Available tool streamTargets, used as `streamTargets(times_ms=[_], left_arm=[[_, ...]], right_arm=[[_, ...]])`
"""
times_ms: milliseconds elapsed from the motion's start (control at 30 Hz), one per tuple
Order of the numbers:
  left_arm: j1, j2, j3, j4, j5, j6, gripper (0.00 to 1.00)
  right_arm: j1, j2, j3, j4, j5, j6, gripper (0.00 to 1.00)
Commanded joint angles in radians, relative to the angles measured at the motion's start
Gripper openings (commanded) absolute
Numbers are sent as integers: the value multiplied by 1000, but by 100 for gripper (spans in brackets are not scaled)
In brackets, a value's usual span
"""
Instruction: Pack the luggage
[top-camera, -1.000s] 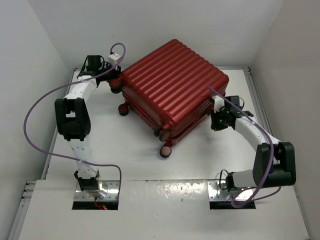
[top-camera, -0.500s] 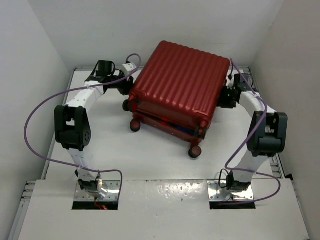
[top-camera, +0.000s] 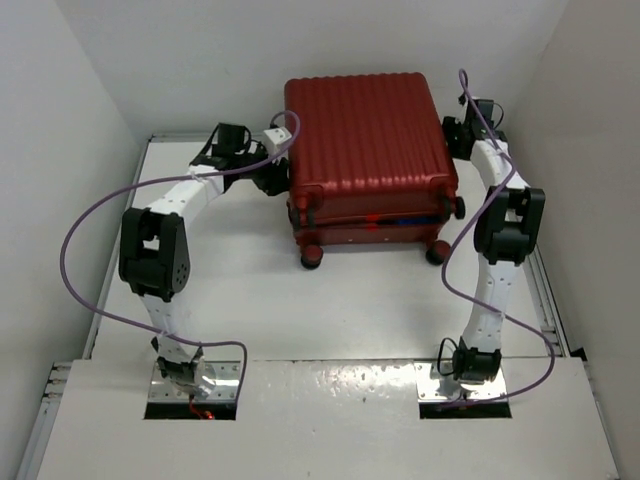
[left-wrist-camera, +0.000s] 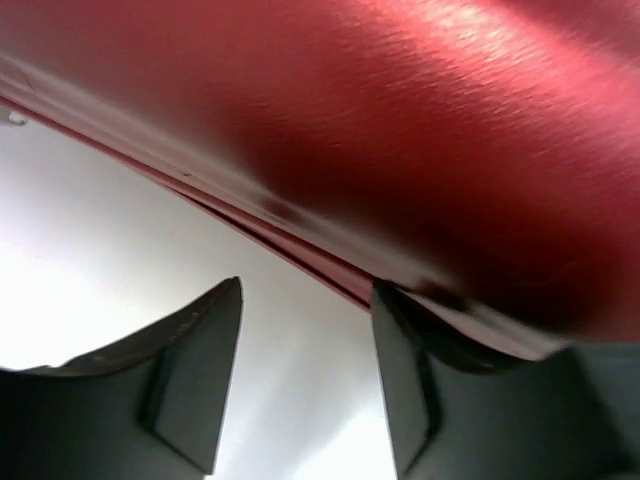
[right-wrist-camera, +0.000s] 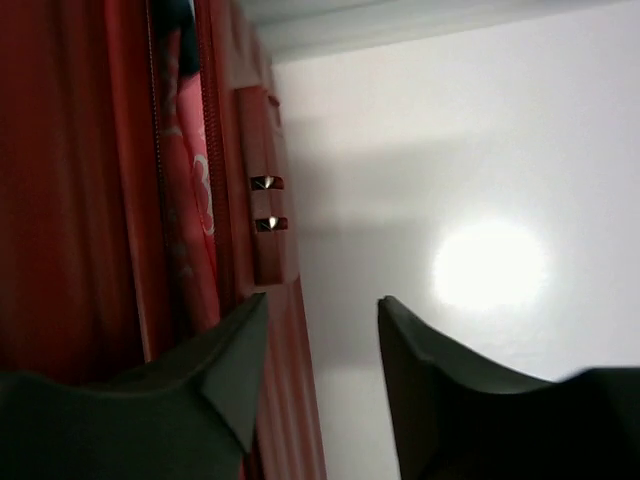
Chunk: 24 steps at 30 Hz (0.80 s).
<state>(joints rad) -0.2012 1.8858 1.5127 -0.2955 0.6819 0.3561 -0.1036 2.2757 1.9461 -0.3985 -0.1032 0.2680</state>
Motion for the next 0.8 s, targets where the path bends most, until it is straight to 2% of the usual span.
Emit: streamTargets(times_ms=[0,33,167,233,300,333,367,433,633,767], left_arm=[[-159,0,-15,225,167,-160,62],[-149,-23,-34,240,130,-170,63],[-70,-155,-126,237,41,-189,65],[-15,-186,-137,149,54,-111,65],[12,-208,-137,66,103,-30,65],[41,-208,-160,2,128,57,65],[54,-217,-175,-26,207,108,65],[63,-226,-218,-74,249,212,63],[75,-166,-269,-74,288,290,57],[57,-155,-241,-85,341,290,54]], right_arm=[[120,-92,55,78,-282,62,53],[114,-116,28,79,-282,41,57],[38,-307,-192,78,-315,-19,62],[10,-410,-304,64,-323,-58,63],[-17,-452,-344,26,-328,-111,66],[-24,-497,-393,1,-331,-137,67],[-33,-513,-407,-13,-334,-159,67],[-51,-545,-461,-42,-336,-177,69],[-99,-584,-481,-121,-308,-205,69],[-152,-642,-483,-253,-475,-341,75]])
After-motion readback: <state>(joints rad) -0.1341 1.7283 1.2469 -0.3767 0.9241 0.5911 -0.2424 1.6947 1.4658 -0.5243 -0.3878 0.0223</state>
